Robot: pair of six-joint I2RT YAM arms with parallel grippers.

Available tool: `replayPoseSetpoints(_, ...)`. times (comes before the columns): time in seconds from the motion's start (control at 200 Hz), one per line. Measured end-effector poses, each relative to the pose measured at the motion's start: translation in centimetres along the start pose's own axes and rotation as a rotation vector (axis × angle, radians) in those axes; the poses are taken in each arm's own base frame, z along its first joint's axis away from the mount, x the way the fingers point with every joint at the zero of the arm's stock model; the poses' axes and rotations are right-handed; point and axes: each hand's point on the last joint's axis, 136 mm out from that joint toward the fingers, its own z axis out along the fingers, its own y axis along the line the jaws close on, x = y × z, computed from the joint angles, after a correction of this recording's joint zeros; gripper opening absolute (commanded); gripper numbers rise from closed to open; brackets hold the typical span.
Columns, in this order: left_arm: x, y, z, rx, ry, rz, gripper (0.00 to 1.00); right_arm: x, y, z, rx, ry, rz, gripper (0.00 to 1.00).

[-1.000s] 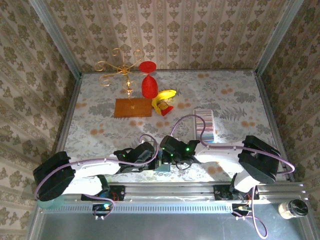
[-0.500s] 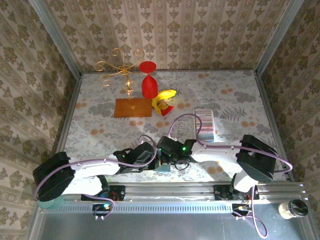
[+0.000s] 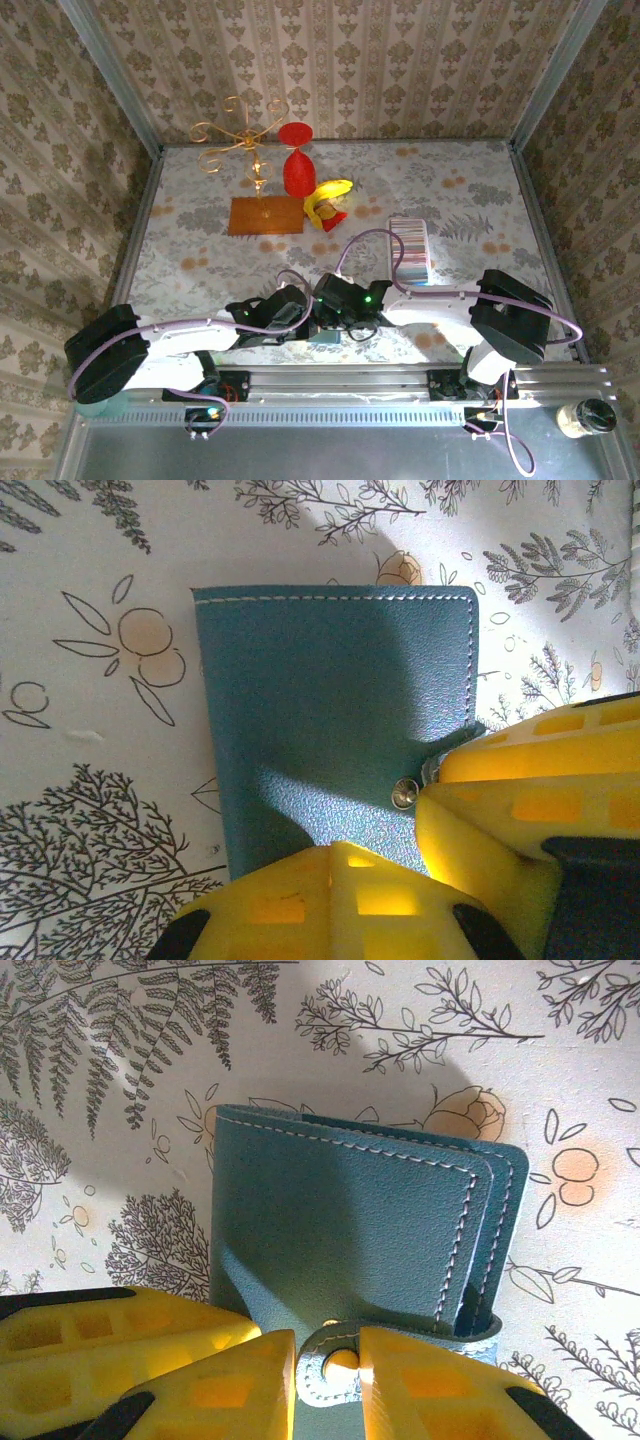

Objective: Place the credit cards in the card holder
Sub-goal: Close the button on the card holder.

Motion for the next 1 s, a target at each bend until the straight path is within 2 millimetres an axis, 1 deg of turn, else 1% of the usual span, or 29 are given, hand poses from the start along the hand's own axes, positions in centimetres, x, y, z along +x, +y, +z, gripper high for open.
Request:
replayPoseSetpoints(0.06,-0.04,0.04,-0.03,-0.001,-0.003,0.0,0.0,0.0,0.01,0.05,-0.006,-0.003,0.007,0.23)
replayPoseSetpoints(0.16,-0.04,0.01,-0.08,0.001,-0.004,0.0,0.0,0.02,-0.03,0.12,-0.011,-0.006,0.023,0.18)
replayPoseSetpoints(0.34,-0.06,-0.03,-0.15,0.004,-0.006,0.001,0.0,-0.06,-0.08,0.14,-0.01,-0.011,0.042,0.08)
replayPoseSetpoints(0.39,-0.04,0.0,-0.19,0.004,-0.007,0.001,0.0,-0.14,-0.08,0.09,-0.01,-0.016,0.044,0.02)
replayPoseSetpoints(0.445,-0.03,0.03,-0.26,0.006,-0.009,0.001,0.0,-0.24,-0.03,0.01,-0.014,-0.022,0.051,0.0)
replayPoseSetpoints(0.715,0.07,0.0,-0.82,0.025,-0.018,-0.004,0.0,-0.29,0.0,-0.02,-0.029,-0.033,0.067,0.0)
replayPoseSetpoints(0.84,0.37,0.46,-0.69,0.024,-0.017,-0.018,0.0,-0.35,0.07,-0.02,-0.033,-0.036,0.071,0.0)
replayPoseSetpoints(1.0,0.35,0.41,-0.58,0.03,-0.02,-0.029,0.0,-0.39,0.08,-0.04,-0.042,-0.046,0.074,0.0)
